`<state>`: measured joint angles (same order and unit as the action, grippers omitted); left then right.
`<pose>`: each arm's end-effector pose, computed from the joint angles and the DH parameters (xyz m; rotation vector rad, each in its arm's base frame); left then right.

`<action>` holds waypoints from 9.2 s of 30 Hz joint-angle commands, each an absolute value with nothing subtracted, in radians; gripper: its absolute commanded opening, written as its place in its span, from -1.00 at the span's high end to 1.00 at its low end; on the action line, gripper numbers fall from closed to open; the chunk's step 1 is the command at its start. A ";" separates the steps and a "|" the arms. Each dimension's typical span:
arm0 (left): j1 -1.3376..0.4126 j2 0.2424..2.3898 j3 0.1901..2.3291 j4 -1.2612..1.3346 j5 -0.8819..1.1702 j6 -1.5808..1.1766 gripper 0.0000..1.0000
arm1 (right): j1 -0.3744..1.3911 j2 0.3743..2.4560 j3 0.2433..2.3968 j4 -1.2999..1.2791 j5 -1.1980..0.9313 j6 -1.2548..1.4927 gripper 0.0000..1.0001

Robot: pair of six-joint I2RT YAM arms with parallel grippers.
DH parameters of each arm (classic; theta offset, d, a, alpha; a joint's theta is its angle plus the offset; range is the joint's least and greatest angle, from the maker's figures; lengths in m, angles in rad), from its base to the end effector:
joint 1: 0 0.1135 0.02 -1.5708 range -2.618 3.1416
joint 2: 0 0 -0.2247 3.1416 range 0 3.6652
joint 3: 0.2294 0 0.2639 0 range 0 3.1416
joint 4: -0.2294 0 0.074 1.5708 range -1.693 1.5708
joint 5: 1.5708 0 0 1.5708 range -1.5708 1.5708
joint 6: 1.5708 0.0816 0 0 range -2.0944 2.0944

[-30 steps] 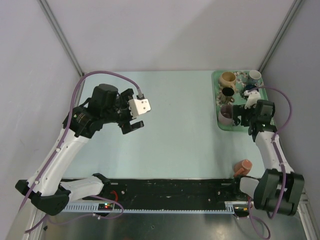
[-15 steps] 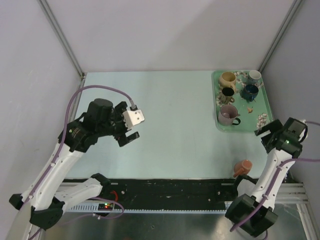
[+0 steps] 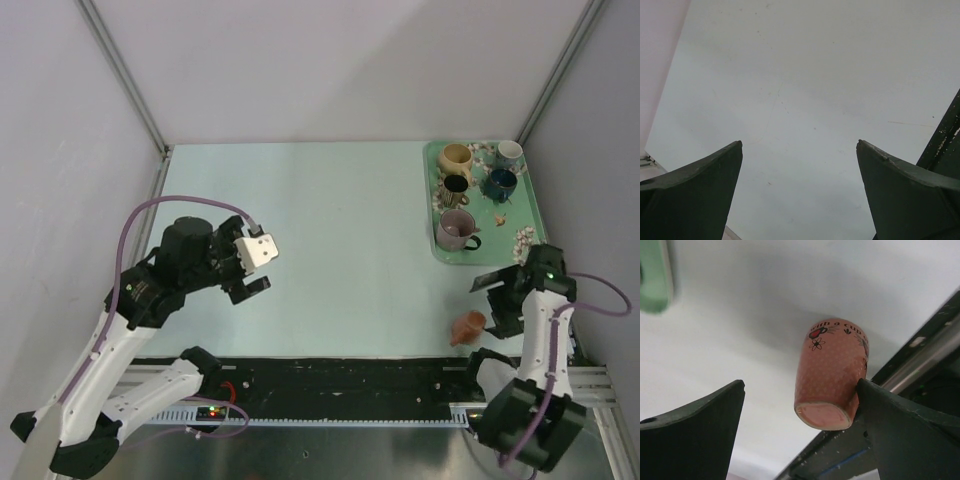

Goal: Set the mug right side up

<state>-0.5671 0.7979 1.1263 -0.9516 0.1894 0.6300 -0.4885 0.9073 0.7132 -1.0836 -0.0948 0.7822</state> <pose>0.1707 -0.1269 0.3241 1.3183 1.7442 -0.1721 0.1716 -0.0824 0.1512 1.6807 2.3130 0.1959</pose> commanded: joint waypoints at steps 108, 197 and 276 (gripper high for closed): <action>-0.558 0.963 1.419 -0.457 0.957 0.177 0.68 | 1.053 1.124 1.382 0.192 -0.063 0.120 1.00; -0.680 1.127 1.717 -1.181 0.233 0.661 -0.99 | 0.255 1.082 1.280 -0.613 0.096 0.028 1.00; -0.090 0.784 0.533 -0.088 -0.240 0.035 -0.99 | 0.263 0.806 0.529 -0.028 0.166 0.049 -0.81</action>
<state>-0.1104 0.8661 0.5747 -0.2867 -0.1341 0.0513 0.1730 0.9199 0.6506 -0.0799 0.1165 0.0151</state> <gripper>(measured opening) 0.996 0.907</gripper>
